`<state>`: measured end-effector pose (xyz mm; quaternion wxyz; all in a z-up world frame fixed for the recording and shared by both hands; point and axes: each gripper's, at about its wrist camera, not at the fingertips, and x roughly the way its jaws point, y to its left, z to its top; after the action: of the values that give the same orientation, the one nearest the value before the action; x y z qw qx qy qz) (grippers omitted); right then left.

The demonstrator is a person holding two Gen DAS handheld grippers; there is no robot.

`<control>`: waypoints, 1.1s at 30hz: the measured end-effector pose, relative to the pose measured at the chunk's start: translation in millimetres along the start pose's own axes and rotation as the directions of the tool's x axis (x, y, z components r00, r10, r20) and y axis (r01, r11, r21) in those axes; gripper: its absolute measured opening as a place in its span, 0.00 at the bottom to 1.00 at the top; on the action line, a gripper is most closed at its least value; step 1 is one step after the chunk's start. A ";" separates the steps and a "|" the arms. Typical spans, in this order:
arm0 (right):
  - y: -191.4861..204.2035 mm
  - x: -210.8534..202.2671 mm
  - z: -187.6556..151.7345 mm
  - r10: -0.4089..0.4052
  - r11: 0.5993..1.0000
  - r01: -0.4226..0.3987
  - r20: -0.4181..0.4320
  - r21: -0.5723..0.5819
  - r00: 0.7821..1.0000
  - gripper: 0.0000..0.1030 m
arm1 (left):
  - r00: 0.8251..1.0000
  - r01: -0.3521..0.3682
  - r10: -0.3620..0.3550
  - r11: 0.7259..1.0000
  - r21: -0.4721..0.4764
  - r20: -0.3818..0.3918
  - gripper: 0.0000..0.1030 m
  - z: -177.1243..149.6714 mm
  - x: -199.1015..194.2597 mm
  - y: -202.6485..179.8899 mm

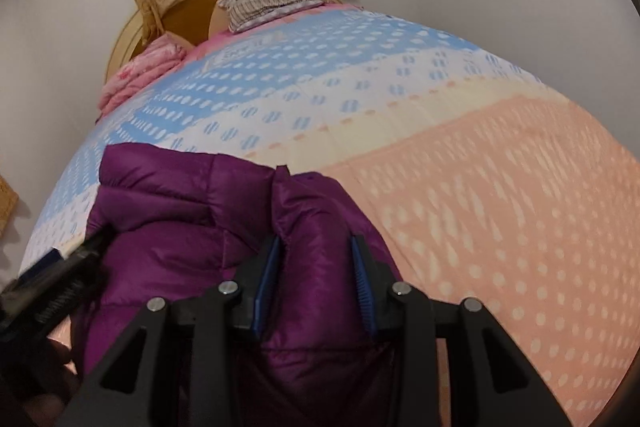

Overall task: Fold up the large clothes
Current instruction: 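Grasp the folded jacket with both tools and hold it on the bed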

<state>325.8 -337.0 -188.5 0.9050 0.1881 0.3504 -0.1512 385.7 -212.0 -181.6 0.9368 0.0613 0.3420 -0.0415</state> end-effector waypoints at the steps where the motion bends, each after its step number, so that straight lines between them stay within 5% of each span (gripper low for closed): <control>1: -0.3 1.4 0.0 0.001 1.000 -0.001 -0.002 -0.002 1.000 0.40 | 1.000 -0.010 0.010 1.000 0.000 0.001 0.97 -1.9 2.4 -2.0; 7: 3.1 10.6 -3.0 -0.004 1.000 0.004 -0.019 -0.026 1.000 0.42 | 0.997 0.027 -0.030 0.998 -0.052 -0.067 0.99 -8.6 23.5 5.6; 33: 12.8 31.9 -12.0 -0.097 0.991 0.091 -0.063 -0.099 0.993 0.43 | 0.992 0.028 -0.033 0.999 -0.043 -0.125 0.99 -17.3 46.6 5.5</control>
<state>346.6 -324.8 -215.7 0.8925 0.1328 0.3961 -0.1702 410.8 -205.7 -224.4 0.9136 0.0391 0.4022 -0.0447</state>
